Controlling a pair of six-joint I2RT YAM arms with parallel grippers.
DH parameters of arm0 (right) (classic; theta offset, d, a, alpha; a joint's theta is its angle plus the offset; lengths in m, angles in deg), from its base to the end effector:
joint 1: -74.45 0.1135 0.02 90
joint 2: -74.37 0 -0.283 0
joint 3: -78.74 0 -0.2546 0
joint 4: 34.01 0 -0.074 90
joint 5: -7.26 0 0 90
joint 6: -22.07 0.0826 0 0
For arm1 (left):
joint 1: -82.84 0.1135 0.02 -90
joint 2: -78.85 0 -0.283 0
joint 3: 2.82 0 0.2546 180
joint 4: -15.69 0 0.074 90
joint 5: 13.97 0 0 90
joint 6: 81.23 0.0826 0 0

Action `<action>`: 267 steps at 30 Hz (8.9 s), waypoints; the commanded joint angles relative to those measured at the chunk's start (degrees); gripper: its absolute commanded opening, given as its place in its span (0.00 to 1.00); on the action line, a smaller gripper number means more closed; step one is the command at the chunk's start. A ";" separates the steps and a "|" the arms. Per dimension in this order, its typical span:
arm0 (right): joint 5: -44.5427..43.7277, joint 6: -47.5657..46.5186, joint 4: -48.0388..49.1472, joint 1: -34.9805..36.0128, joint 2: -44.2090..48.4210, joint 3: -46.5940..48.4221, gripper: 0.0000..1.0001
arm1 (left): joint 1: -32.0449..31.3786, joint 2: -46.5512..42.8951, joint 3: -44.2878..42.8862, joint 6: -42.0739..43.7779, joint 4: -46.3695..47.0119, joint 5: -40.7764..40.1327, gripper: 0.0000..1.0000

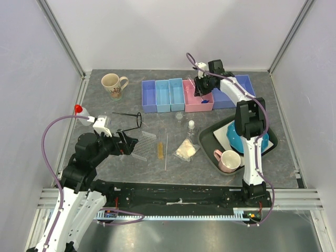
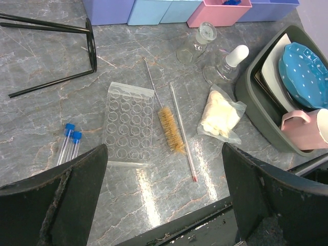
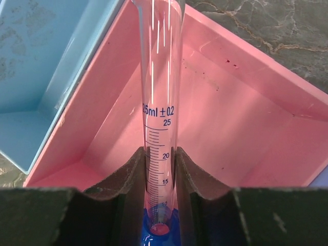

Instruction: Organize the chemistry lab equipment

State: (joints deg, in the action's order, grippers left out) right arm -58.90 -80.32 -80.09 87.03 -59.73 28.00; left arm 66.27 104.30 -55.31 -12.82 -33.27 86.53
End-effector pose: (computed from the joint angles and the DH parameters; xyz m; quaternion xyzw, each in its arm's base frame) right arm 0.5441 0.1556 0.1792 -0.2668 0.8853 0.1952 0.3269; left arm 0.1253 -0.0530 0.2929 0.0150 0.8266 -0.2539 0.5020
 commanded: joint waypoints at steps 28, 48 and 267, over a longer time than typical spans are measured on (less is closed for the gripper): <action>2.70 -6.86 0.10 1.40 25.26 -16.39 0.54 | 0.06 -2.25 -0.17 0.05 3.16 -1.01 0.99; 23.09 -5.73 16.95 -6.68 72.91 -63.31 0.98 | 0.14 6.00 -0.17 -0.56 2.99 -0.92 0.98; -15.40 -22.34 -13.26 -7.92 5.87 -0.50 0.18 | -26.84 10.67 -2.99 16.22 5.89 -26.67 0.99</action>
State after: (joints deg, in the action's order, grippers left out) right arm -74.51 -103.66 -94.38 78.88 -54.14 26.87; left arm 39.58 114.94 -57.75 1.24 -29.31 61.00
